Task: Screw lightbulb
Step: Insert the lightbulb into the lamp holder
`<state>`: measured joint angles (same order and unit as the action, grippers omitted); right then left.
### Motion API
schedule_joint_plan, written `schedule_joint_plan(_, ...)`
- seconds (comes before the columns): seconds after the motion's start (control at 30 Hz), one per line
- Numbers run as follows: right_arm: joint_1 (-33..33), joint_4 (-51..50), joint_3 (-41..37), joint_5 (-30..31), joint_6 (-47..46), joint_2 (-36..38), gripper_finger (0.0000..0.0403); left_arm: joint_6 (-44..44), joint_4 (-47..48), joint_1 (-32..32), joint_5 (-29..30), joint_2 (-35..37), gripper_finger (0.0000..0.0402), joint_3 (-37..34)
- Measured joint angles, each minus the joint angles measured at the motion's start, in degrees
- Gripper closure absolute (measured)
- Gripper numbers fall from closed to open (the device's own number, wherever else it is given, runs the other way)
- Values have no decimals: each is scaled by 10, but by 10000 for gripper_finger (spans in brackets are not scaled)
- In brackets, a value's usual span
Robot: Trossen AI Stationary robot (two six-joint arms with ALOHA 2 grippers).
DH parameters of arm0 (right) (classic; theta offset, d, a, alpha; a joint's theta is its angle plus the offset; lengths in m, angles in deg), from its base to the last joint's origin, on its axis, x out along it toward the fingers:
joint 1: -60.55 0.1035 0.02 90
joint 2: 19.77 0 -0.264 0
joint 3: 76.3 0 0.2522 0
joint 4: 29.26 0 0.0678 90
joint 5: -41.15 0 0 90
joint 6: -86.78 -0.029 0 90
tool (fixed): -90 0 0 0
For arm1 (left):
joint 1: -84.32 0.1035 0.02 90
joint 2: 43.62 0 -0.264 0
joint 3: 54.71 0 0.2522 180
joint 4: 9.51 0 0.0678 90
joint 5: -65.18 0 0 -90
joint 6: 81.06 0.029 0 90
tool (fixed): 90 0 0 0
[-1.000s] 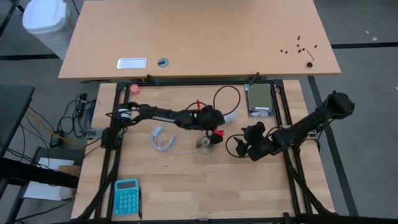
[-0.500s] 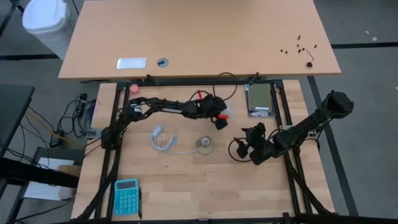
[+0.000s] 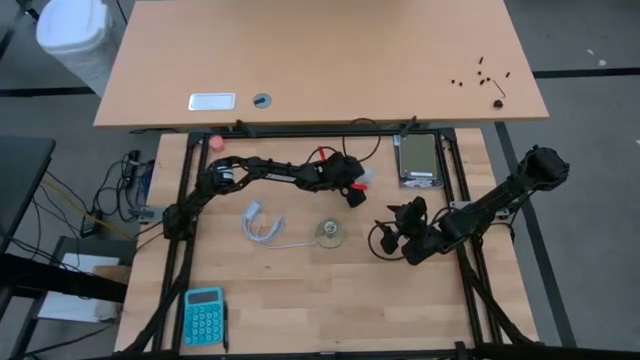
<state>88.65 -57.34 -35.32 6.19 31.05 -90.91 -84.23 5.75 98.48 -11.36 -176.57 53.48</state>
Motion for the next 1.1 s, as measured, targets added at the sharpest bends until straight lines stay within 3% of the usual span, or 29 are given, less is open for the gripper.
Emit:
schedule_joint_plan(0.13,0,2,0,0,2,0,94,13,-9,0,1,0,113,0)
schedule_joint_plan(0.5,0,7,0,0,4,0,94,-1,-3,0,0,0,242,0)
schedule_joint_plan(0.77,8,4,0,17,4,8,94,2,7,0,0,25,248,-1)
schedule_joint_plan(0.93,28,7,0,35,26,54,94,27,43,-6,9,88,248,0)
schedule_joint_plan(1.1,75,31,0,96,66,101,94,55,34,-36,10,155,248,0)
